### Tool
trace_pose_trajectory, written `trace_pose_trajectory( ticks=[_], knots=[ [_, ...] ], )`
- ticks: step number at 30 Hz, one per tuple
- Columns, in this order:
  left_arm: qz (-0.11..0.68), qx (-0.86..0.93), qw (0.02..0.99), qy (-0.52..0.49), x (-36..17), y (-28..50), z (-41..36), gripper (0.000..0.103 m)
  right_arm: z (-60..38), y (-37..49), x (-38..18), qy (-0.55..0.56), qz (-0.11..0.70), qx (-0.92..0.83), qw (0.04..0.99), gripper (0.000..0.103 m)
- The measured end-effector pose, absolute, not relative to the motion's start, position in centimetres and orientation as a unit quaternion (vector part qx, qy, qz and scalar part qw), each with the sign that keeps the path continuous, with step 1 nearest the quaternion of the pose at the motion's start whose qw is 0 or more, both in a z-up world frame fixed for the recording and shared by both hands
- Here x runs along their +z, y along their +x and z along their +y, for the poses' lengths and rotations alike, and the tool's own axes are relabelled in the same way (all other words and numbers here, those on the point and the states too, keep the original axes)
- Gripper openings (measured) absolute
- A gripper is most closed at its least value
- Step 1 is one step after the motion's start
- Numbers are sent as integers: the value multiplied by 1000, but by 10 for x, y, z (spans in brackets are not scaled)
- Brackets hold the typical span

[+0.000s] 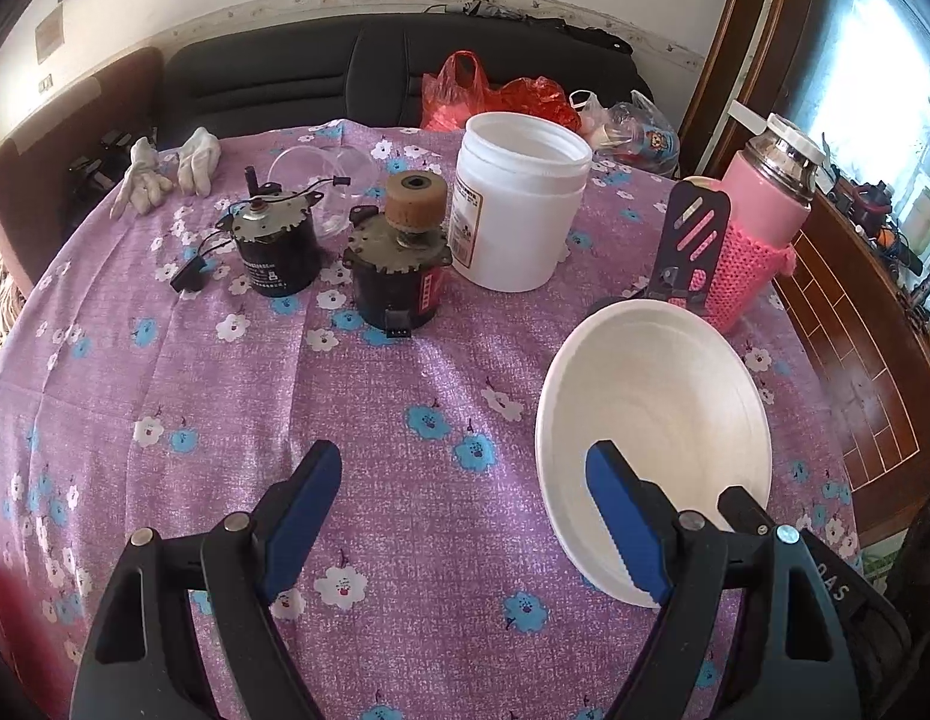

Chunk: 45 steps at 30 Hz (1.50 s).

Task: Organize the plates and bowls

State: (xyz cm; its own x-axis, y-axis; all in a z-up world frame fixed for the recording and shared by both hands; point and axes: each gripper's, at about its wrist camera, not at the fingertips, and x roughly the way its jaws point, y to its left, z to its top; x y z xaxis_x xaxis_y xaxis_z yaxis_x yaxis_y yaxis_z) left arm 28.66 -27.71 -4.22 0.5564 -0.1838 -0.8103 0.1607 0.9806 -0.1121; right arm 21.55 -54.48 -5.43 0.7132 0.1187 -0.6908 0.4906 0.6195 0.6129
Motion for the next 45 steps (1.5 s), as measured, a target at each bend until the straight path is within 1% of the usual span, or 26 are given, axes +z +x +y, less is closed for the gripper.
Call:
trace_pose_trajectory(
  ticks=[3, 10, 16, 22, 23, 25, 27, 28, 32, 36, 45],
  knots=[
    [473, -102, 875, -2, -51, 290, -280, 83, -548, 211, -50, 426, 365, -108, 821, 10],
    [513, -131, 848, -31, -69, 305, -277, 83, -546, 211, -55, 434, 380, -103, 810, 9],
    [552, -152, 818, -62, -86, 321, -277, 83, -545, 214, -59, 445, 373, -88, 809, 12],
    [546, -150, 821, -70, -82, 325, -280, 81, -549, 213, -61, 460, 359, -81, 808, 12],
    [544, -152, 822, -69, -81, 326, -282, 72, -550, 213, -61, 461, 357, -81, 808, 12],
    [546, -157, 820, -69, -81, 328, -284, 59, -551, 212, -61, 460, 356, -84, 809, 12],
    [546, -160, 820, -64, -83, 326, -287, 48, -550, 212, -60, 459, 355, -85, 810, 12],
    [546, -160, 820, -58, -84, 326, -289, 37, -550, 213, -59, 456, 355, -87, 812, 12],
    [546, -175, 818, -53, -85, 324, -297, 20, -548, 213, -57, 451, 353, -88, 815, 10],
    [544, -183, 818, -51, -85, 323, -303, 12, -545, 215, -58, 448, 353, -87, 817, 10],
    [542, -190, 817, -49, -86, 319, -300, 11, -548, 214, -61, 455, 352, -87, 813, 8]
  ],
)
